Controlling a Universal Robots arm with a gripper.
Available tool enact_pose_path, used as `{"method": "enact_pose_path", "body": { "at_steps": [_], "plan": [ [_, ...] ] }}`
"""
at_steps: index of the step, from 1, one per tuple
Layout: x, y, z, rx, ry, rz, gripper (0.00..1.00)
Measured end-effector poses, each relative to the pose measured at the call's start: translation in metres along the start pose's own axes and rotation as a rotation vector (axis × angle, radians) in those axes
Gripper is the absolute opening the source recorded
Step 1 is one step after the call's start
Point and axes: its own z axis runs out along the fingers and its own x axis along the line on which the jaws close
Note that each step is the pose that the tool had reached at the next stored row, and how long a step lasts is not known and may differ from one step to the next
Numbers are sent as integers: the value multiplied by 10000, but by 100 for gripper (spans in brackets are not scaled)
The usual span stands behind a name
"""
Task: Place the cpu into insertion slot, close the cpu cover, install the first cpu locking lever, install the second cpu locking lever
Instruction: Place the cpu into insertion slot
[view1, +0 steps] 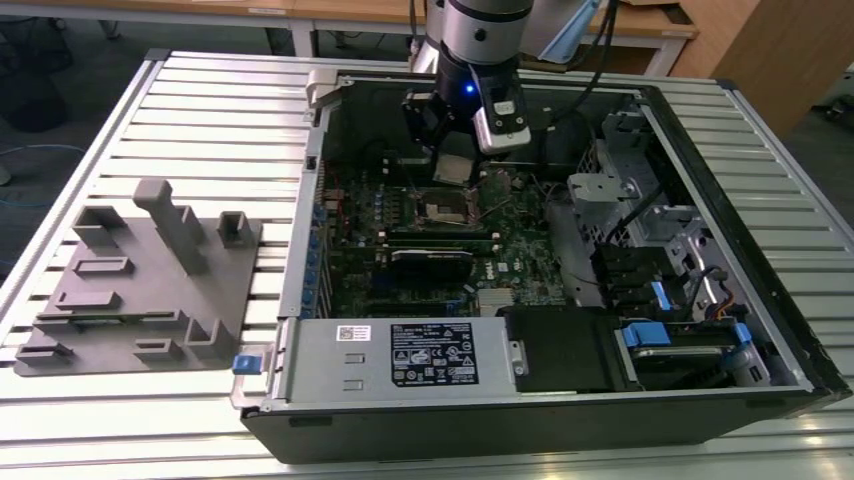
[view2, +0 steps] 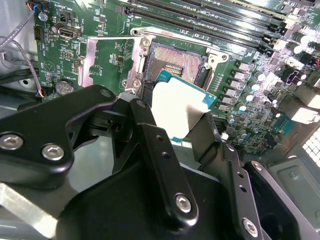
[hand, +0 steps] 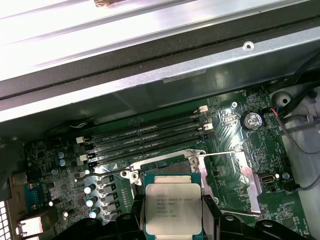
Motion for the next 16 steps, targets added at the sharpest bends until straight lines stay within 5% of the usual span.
{"method": "enact_pose_path", "body": {
  "at_steps": [10, 16],
  "plan": [
    [0, 0, 0, -1, -9, 103, 54],
    [0, -1, 10, -18, -84, 917, 54]
  ]
}}
